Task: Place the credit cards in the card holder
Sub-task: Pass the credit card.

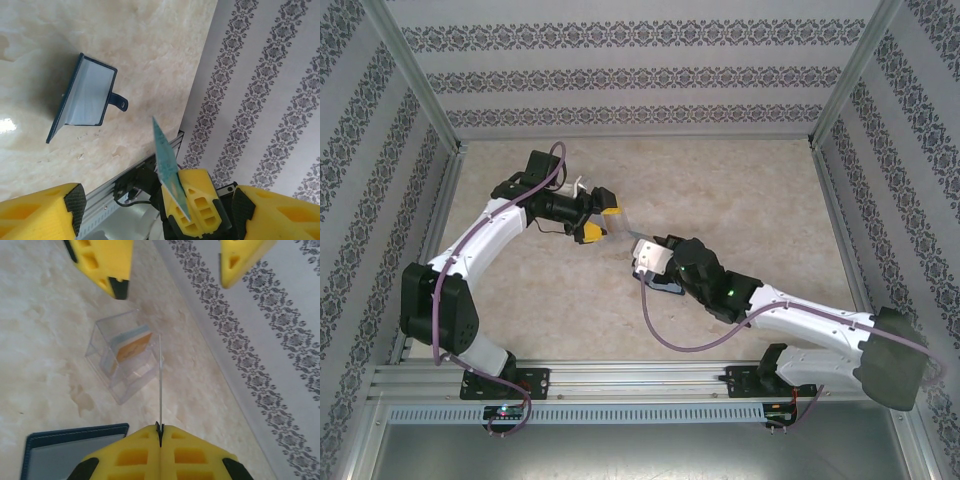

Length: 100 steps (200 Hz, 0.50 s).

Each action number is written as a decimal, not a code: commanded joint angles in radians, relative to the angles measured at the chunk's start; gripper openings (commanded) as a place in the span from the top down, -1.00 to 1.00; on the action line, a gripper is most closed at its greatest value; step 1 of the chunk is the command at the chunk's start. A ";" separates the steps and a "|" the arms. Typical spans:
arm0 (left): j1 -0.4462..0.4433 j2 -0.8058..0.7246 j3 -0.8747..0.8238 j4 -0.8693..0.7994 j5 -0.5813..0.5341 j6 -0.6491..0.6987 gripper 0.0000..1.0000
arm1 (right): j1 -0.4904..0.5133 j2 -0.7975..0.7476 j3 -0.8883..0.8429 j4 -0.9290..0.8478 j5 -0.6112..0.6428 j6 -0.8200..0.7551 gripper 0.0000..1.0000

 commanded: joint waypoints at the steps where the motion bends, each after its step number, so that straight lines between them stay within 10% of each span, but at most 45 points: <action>1: -0.009 0.007 -0.014 0.051 -0.005 -0.063 -0.52 | 0.022 0.004 0.021 0.080 0.051 -0.015 1.00; 100: -0.045 0.000 -0.051 0.222 -0.095 -0.225 -0.23 | 0.050 0.090 0.091 0.156 0.005 0.049 1.00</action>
